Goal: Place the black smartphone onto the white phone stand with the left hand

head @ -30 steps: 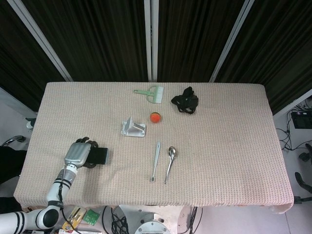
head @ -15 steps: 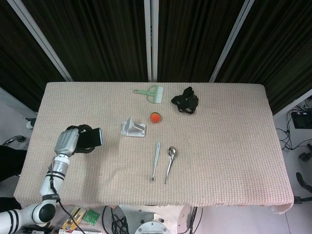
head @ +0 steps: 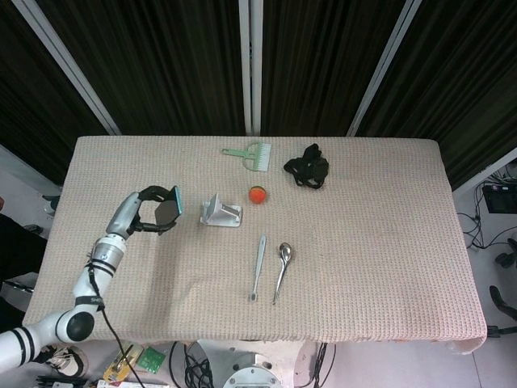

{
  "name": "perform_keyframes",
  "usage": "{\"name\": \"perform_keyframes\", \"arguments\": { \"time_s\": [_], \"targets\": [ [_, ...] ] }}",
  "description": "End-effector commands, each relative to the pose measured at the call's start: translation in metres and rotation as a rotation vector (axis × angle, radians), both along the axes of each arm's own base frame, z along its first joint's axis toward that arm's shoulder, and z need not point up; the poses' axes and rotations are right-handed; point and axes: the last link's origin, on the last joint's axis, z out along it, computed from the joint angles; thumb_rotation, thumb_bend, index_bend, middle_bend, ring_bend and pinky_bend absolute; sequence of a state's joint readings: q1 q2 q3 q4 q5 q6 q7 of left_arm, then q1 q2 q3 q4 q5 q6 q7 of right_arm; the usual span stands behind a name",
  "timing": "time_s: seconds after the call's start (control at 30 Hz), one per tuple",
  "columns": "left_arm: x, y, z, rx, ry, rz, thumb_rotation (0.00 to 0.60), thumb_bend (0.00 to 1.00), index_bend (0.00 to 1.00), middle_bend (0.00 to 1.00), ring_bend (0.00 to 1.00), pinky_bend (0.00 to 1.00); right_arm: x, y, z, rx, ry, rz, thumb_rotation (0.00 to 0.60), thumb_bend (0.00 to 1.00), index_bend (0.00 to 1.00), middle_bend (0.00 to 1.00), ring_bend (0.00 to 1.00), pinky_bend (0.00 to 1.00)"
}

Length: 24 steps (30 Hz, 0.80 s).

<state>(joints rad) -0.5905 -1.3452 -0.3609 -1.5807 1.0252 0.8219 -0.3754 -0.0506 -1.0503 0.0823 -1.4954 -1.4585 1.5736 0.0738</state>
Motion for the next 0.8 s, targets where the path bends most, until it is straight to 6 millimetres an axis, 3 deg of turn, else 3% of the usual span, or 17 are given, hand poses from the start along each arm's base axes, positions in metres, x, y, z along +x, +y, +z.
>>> {"name": "perform_keyframes", "arguments": {
  "time_s": [0.03, 0.4, 0.8],
  "targets": [
    [0.019, 0.024, -0.012, -0.041, -0.062, -0.095, 0.600, 0.31, 0.59, 0.72, 0.32, 0.21, 0.002, 0.000, 0.003, -0.009, 0.003, 0.000, 0.600, 0.23, 0.00, 0.00, 0.00, 0.00],
    [0.034, 0.056, -0.040, -0.127, -0.109, -0.185, 0.600, 0.31, 0.60, 0.72, 0.31, 0.21, -0.001, 0.003, 0.005, -0.024, -0.003, -0.022, 0.600, 0.23, 0.00, 0.00, 0.00, 0.00],
    [0.035, 0.077, -0.047, -0.212, -0.155, -0.212, 0.600, 0.32, 0.60, 0.71, 0.30, 0.21, 0.003, 0.009, 0.016, -0.069, 0.015, -0.026, 0.600, 0.23, 0.00, 0.00, 0.00, 0.00]
  ]
}}
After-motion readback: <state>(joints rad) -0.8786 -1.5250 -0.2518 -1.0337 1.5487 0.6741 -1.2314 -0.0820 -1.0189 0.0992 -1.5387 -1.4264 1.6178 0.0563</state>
